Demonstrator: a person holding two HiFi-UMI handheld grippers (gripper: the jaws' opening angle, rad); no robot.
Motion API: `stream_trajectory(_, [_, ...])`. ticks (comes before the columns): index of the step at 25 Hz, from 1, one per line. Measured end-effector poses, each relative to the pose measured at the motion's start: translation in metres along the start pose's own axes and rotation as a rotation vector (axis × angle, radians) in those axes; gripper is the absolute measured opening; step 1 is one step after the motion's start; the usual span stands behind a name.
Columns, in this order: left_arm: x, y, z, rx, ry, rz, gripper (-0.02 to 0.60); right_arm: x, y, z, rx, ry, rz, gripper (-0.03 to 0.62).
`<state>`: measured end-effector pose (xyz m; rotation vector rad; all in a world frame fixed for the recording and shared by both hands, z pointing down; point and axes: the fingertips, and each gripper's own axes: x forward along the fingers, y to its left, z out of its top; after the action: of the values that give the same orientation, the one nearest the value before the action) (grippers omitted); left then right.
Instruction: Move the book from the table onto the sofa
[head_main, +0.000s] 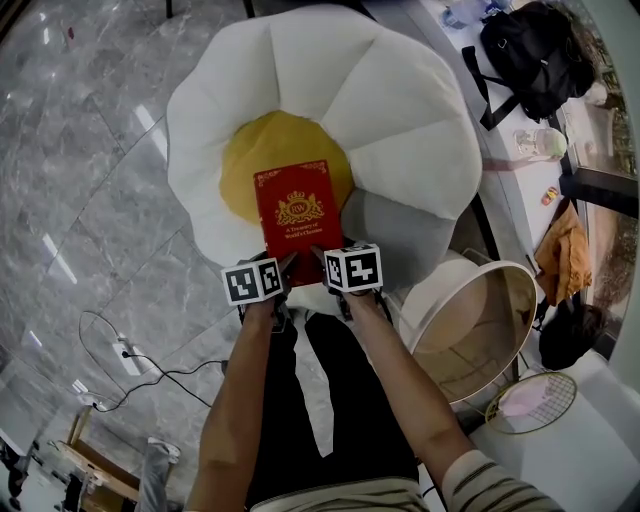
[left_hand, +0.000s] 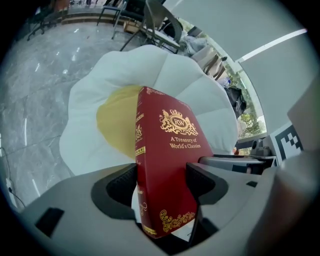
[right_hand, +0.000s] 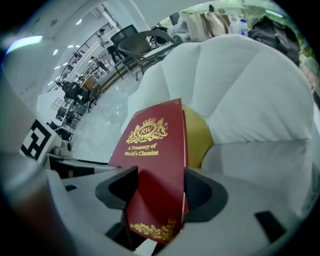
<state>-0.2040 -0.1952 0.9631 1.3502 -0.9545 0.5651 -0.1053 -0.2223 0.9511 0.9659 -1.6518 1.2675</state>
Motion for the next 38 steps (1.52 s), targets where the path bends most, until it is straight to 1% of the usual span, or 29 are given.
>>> stream_trajectory(2, [0.007, 0.003, -0.001, -0.007, 0.003, -0.004, 0.314, 0.006, -0.003, -0.001, 0.0, 0.001, -0.005, 0.291])
stream_trajectory(5, [0.016, 0.007, 0.0, -0.009, 0.009, -0.006, 0.316, 0.017, -0.006, -0.005, 0.04, -0.005, 0.014, 0.291])
stream_trajectory(7, [0.021, 0.009, 0.002, -0.01, 0.013, -0.005, 0.314, 0.02, -0.01, -0.003, 0.052, -0.008, 0.004, 0.291])
stream_trajectory(10, [0.028, 0.012, 0.002, -0.016, 0.018, -0.002, 0.314, 0.023, -0.016, -0.001, 0.049, -0.004, -0.015, 0.291])
stream_trajectory(18, [0.04, 0.02, 0.002, -0.022, 0.023, 0.01, 0.314, 0.038, -0.021, -0.002, 0.045, 0.009, -0.018, 0.291])
stream_trajectory(27, [0.048, 0.024, -0.004, 0.004, 0.038, 0.026, 0.314, 0.046, -0.028, -0.01, 0.024, 0.028, -0.036, 0.293])
stream_trajectory(30, [0.05, 0.025, -0.006, -0.01, 0.038, 0.019, 0.314, 0.048, -0.032, -0.014, 0.017, 0.038, -0.048, 0.293])
stream_trajectory(32, [0.05, 0.027, -0.008, -0.018, 0.037, 0.022, 0.314, 0.049, -0.034, -0.018, 0.034, 0.042, -0.043, 0.291])
stream_trajectory(34, [0.049, 0.028, -0.01, -0.018, 0.036, 0.024, 0.313, 0.047, -0.036, -0.019, 0.051, 0.035, -0.04, 0.291])
stream_trajectory(38, [0.047, 0.026, -0.012, -0.018, 0.025, 0.015, 0.298, 0.043, -0.036, -0.016, 0.043, 0.013, -0.045, 0.291])
